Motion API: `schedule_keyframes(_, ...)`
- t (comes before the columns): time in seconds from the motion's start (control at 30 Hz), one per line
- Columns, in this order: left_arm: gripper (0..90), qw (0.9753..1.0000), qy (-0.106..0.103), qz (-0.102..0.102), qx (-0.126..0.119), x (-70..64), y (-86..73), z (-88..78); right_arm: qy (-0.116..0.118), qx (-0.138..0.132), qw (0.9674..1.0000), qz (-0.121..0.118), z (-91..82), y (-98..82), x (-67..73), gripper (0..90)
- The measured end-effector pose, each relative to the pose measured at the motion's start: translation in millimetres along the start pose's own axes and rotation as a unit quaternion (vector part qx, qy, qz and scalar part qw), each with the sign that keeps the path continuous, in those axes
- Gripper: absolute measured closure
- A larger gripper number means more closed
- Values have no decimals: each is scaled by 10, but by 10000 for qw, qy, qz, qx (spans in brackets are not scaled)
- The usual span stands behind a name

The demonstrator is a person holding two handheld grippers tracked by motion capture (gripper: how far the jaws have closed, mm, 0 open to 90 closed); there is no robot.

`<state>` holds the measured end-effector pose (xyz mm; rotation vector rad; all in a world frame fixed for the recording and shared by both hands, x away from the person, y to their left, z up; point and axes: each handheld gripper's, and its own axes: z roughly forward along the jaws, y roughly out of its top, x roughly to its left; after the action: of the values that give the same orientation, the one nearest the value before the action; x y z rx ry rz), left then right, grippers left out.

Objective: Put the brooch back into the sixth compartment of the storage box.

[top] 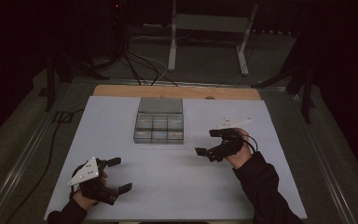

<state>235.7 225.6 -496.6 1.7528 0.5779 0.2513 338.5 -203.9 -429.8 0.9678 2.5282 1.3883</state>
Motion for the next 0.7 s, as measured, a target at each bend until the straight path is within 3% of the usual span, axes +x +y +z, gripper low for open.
schedule_keyframes(0.23, 12, 10000, -1, 10, 16, 0, 0, 5, -46, -45, 10000, 66, -146, -258, 20, 0)
schedule_keyframes(0.7, 12, 10000, 2, 16, 60, -3, -4, 16, -136, -454, 9986, 219, -461, -867, -26, 0)
